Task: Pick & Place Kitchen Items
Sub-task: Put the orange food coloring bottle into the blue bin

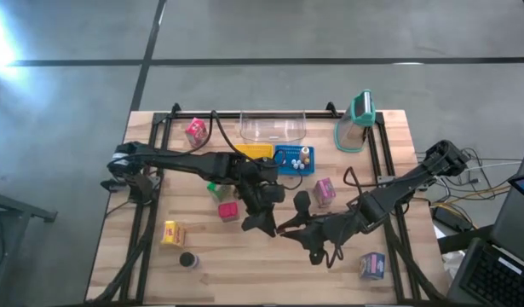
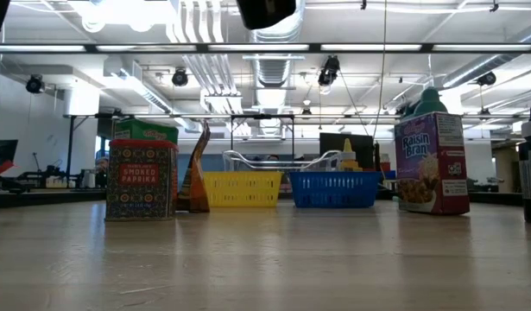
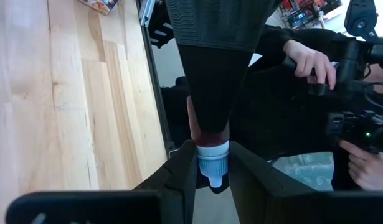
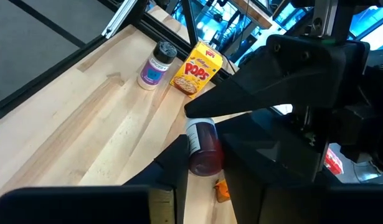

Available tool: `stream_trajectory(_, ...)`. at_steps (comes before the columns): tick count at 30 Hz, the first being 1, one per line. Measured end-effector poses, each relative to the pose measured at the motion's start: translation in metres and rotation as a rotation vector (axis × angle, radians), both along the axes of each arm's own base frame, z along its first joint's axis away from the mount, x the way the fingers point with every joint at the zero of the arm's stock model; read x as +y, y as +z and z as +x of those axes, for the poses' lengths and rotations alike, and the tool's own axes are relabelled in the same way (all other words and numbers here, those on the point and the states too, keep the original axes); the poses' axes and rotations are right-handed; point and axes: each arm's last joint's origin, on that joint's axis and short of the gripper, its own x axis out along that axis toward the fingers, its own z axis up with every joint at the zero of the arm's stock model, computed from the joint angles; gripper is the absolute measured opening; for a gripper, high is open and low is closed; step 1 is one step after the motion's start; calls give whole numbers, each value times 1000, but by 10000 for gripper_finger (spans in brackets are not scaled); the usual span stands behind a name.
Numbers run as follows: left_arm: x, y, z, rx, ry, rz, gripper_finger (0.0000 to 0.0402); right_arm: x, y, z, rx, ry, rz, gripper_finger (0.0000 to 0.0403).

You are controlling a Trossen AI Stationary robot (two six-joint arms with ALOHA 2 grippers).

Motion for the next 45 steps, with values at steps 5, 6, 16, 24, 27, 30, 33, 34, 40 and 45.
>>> stream_trajectory(5, 0, 1, 0, -10, -1, 1, 88, 0, 0, 0, -1, -1, 0, 91)
stream_trajectory(6, 0, 1, 0, -11, -2, 1, 94, 0, 0, 0, -1, -1, 0, 89)
stream_trajectory(16, 4, 1, 0, -11, 8, 9, 187, -1, 1, -3, 8, -12, 23, 82)
stream_trajectory(24, 14, 15, -24, -37, 167, 266, 192, -4, 14, -28, 58, -38, 108, 74)
stream_trajectory(27, 16, 27, -31, -98, 261, 371, 190, -5, 20, -39, 56, -45, 139, 71)
stream_trajectory(30, 10, 35, -37, -159, 391, 524, 190, -7, 24, -49, 36, -82, 145, 80)
stream_trajectory(33, -1, 36, -34, -240, 510, 673, 190, -10, 27, -58, 12, -114, 147, 87)
stream_trajectory(34, -5, 35, -32, -269, 550, 718, 190, -12, 28, -60, 3, -119, 151, 87)
stream_trajectory(40, -28, 17, -20, -532, 597, 782, 190, -21, 33, -70, -46, -162, 150, 69)
stream_trajectory(45, -30, -4, -22, -570, 606, 769, 190, -27, 42, -78, -83, -175, 165, 81)
